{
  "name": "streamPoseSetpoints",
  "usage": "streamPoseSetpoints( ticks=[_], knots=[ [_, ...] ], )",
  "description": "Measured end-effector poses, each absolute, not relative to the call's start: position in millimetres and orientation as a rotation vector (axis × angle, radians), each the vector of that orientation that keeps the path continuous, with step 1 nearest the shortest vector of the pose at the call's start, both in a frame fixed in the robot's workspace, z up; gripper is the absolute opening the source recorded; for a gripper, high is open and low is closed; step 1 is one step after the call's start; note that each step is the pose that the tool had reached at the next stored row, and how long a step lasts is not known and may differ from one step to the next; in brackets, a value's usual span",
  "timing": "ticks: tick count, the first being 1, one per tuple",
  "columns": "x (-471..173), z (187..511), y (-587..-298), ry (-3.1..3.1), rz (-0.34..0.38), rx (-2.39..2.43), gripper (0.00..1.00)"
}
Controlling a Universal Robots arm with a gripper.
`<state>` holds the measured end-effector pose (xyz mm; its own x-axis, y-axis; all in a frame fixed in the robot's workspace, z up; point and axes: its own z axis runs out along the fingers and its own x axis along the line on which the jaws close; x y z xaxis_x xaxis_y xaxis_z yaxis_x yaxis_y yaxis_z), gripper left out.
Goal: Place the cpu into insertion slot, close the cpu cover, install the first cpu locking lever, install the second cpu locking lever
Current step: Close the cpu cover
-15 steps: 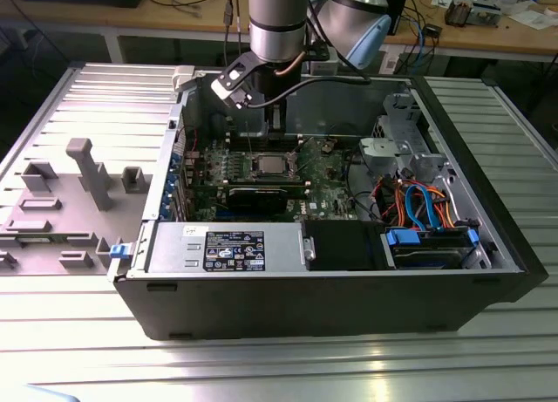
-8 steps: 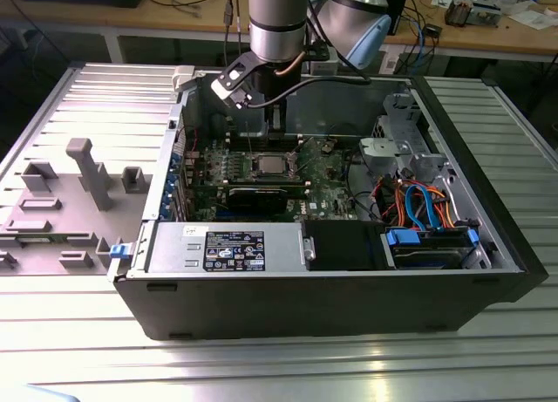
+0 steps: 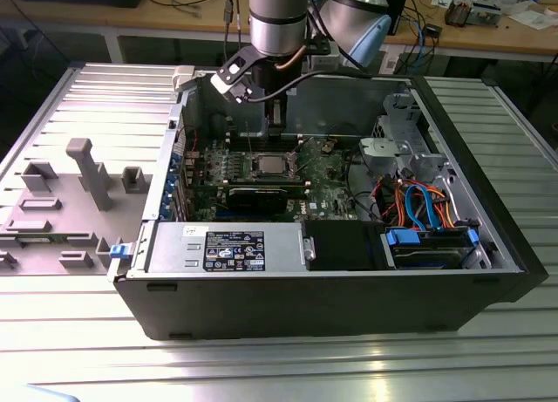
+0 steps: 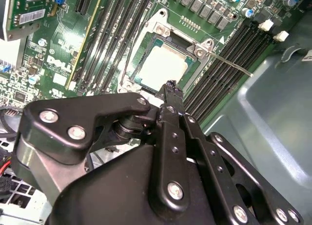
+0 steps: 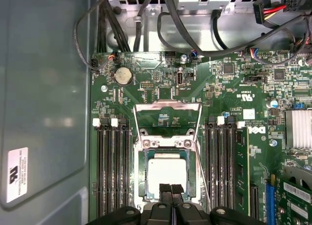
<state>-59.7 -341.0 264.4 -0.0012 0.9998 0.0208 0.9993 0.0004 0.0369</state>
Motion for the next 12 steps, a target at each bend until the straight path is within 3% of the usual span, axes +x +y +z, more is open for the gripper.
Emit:
streamPoseSetpoints(
  ticks=[12],
  knots=[
    [-59.6,277.9,-340.9,2.214,0.064,2.212,0.11]
  ],
)
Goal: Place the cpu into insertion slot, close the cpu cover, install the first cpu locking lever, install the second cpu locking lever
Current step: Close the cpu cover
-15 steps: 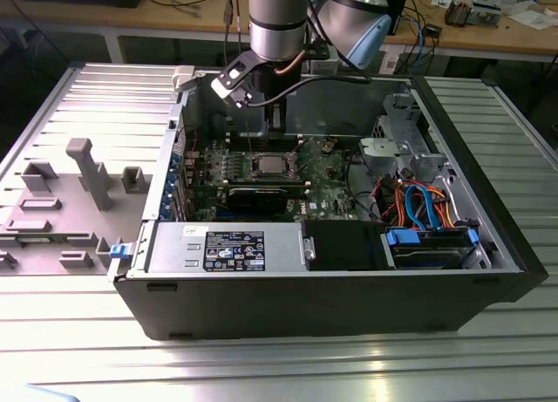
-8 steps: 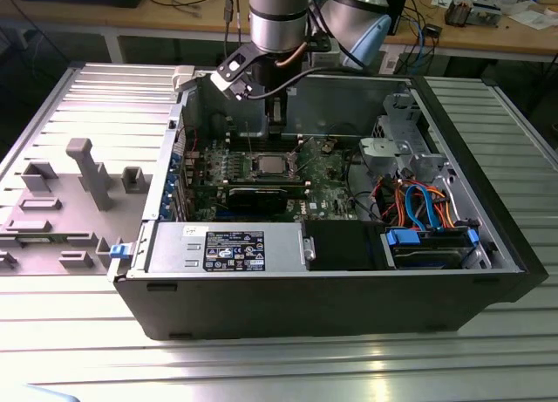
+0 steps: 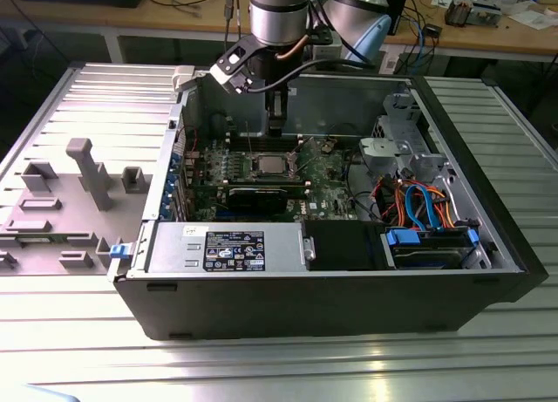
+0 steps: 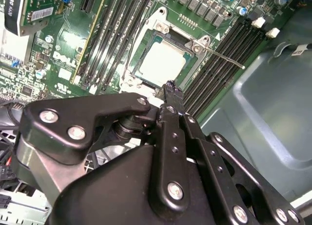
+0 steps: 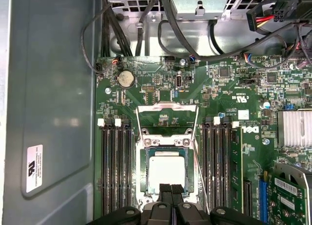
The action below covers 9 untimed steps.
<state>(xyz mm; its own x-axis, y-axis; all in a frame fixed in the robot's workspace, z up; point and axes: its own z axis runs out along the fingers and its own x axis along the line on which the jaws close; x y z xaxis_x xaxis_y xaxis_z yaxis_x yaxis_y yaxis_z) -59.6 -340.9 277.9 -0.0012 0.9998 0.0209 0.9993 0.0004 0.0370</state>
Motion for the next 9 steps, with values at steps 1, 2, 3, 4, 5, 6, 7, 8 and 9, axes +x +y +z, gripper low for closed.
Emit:
streamPoseSetpoints(
  ticks=[1,2,3,4,5,6,7,8,9],
  knots=[
    [-59.5,278.0,-340.9,2.214,0.064,2.212,0.11],
    [-58.6,278.0,-341.0,2.214,0.064,2.212,0.11],
    [-56.1,278.1,-341.0,2.214,0.063,2.212,0.11],
    [-53.4,277.9,-341.0,2.214,0.064,2.212,0.11],
    [-52.5,277.9,-341.0,2.214,0.064,2.212,0.11],
    [-52.4,277.9,-341.0,2.214,0.064,2.212,0.11],
    [-52.4,277.9,-341.0,2.214,0.064,2.212,0.11],
    [-52.1,277.9,-341.0,2.214,0.064,2.212,0.11],
    [-51.8,277.9,-341.0,2.214,0.064,2.212,0.11]
  ],
)
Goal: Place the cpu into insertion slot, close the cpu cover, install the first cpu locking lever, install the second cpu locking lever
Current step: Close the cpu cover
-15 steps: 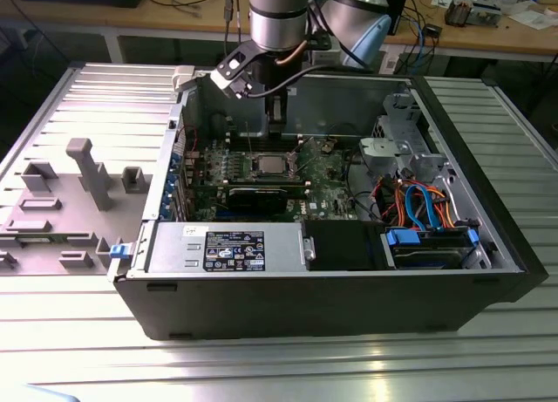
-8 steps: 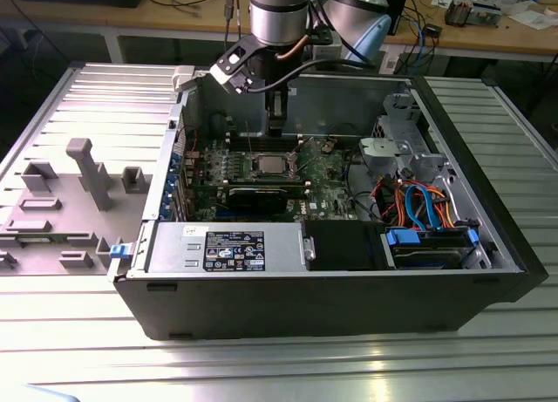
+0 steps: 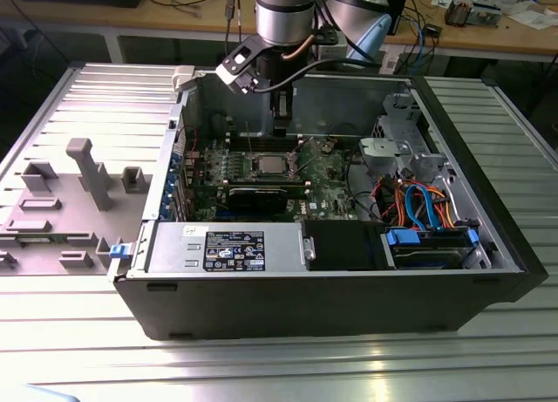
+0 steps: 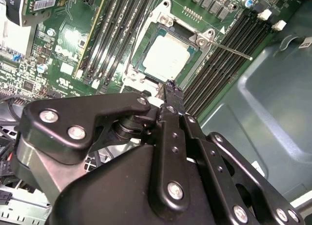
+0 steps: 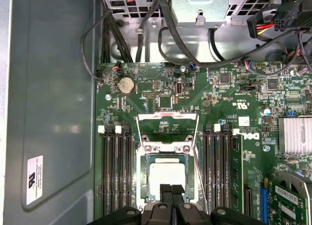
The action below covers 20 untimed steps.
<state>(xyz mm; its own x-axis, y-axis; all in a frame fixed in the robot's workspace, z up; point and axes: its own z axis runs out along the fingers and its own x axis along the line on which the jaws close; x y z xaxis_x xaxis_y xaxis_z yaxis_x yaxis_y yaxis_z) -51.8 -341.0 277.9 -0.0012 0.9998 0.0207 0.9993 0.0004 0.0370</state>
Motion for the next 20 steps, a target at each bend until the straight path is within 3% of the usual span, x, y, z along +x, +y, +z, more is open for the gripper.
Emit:
streamPoseSetpoints(
  ticks=[20],
  knots=[
    [-45.5,277.9,-341.0,2.214,0.064,2.212,0.11]
  ],
)
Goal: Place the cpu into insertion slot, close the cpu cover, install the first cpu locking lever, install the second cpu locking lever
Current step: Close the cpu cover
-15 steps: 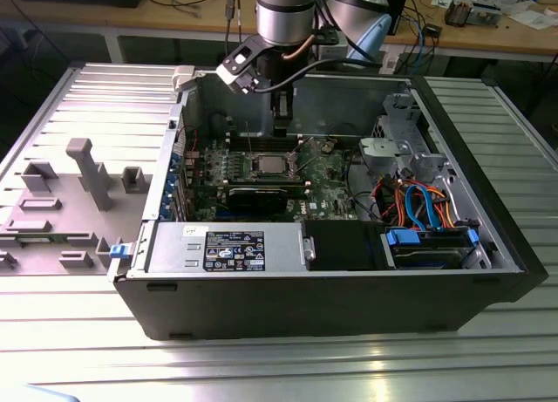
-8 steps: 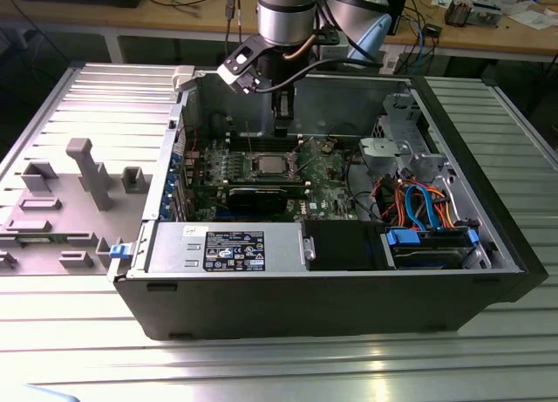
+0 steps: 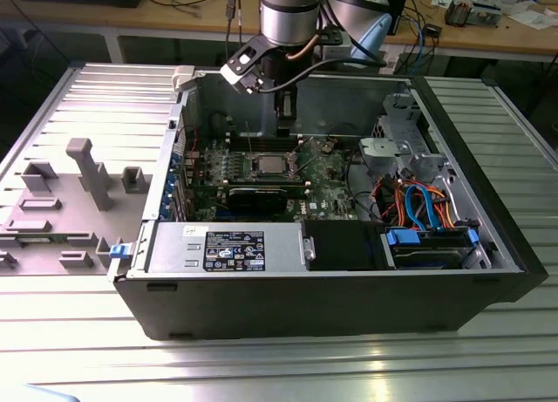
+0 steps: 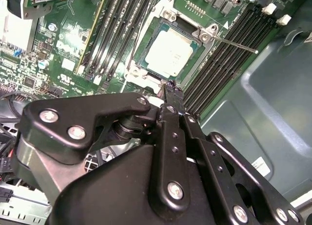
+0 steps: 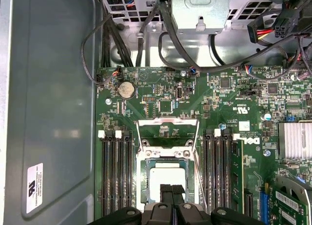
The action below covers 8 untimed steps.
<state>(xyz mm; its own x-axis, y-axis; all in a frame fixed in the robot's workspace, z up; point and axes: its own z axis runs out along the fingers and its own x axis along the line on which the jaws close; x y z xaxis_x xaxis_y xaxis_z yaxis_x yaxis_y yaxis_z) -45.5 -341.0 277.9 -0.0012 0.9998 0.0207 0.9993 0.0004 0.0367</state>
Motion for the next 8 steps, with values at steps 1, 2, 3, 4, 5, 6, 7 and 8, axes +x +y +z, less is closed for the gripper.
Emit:
streamPoseSetpoints(
  ticks=[1,2,3,4,5,6,7,8],
  knots=[
    [-45.1,277.9,-341.0,2.214,0.064,2.212,0.11],
    [-44.8,277.9,-341.0,2.214,0.063,2.212,0.11],
    [-44.3,277.9,-341.0,2.214,0.063,2.212,0.11],
    [-44.0,277.9,-341.0,2.214,0.063,2.212,0.11],
    [-43.7,277.9,-341.0,2.214,0.063,2.212,0.11],
    [-43.1,277.9,-341.0,2.214,0.063,2.212,0.11],
    [-42.8,277.9,-341.0,2.214,0.063,2.212,0.11],
    [-42.5,277.9,-341.0,2.214,0.063,2.212,0.11]
  ],
)
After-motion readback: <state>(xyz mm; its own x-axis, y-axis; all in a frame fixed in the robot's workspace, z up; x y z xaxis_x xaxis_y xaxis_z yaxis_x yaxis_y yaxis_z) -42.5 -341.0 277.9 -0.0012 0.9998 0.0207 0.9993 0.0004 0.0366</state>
